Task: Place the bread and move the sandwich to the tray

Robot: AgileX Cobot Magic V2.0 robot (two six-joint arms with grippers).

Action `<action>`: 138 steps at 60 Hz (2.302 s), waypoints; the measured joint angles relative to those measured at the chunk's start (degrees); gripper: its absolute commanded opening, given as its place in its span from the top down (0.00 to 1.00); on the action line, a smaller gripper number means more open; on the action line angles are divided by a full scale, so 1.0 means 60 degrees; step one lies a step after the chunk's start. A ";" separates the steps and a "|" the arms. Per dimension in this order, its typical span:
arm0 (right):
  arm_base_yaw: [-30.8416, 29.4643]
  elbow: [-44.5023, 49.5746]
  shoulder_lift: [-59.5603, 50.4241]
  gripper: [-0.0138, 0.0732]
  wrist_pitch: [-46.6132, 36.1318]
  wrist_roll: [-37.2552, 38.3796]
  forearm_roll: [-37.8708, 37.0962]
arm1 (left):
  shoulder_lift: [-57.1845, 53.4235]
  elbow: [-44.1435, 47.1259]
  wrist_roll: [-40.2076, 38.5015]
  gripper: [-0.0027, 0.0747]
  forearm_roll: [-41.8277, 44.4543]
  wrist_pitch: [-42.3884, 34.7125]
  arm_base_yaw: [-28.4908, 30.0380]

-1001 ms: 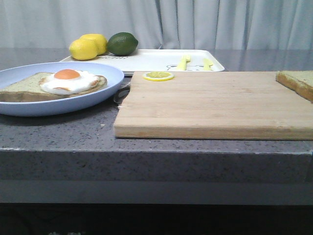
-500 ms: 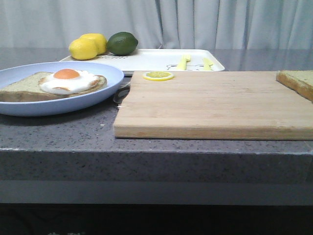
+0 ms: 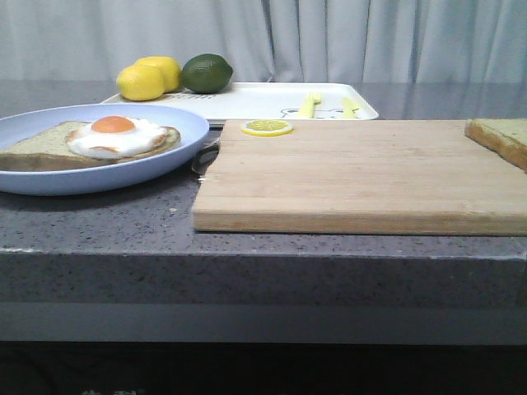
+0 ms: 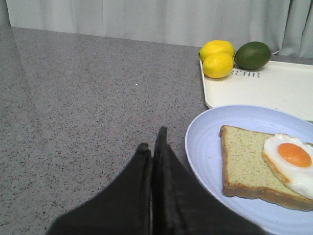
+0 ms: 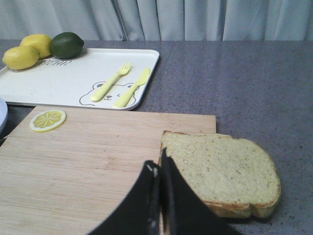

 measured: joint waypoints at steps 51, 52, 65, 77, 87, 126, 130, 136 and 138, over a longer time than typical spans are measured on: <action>-0.0951 -0.2391 0.2684 0.17 0.1912 0.0202 0.0098 | 0.0124 0.0000 0.0000 0.18 0.0000 -0.0612 0.0000; -0.1067 -0.2546 0.2842 0.17 0.2101 0.0248 0.0098 | 0.0124 0.0000 0.0000 0.19 0.0000 -0.0612 0.0000; -0.2828 -0.4469 0.5288 0.17 0.3547 0.0416 0.0060 | 0.0124 0.0000 0.0000 0.23 0.0000 -0.0612 0.0000; -0.4136 -0.5498 0.7210 0.17 0.4076 0.0437 0.0245 | 0.0124 0.0000 0.0000 0.23 0.0000 -0.0612 0.0000; -0.4815 -0.6485 0.8618 0.17 0.5352 -0.0010 0.0462 | 0.0124 0.0000 0.0000 0.23 0.0000 -0.0612 0.0000; -0.4825 -0.9090 1.2386 0.17 0.8533 -0.2924 0.2461 | 0.0124 0.0000 0.0000 0.23 0.0000 -0.0630 0.0000; -0.4724 -0.9090 1.2512 0.17 0.8554 -0.2961 0.2482 | 0.0124 0.0000 0.0000 0.23 0.0000 -0.0630 0.0000; -0.4517 -0.9090 1.2643 0.17 0.8569 -0.3089 0.2482 | 0.0124 0.0000 0.0000 0.23 0.0000 -0.0630 0.0000; -0.4465 -0.9090 1.2661 0.17 0.8569 -0.3132 0.2482 | 0.0124 0.0000 0.0000 0.23 0.0000 -0.0630 0.0000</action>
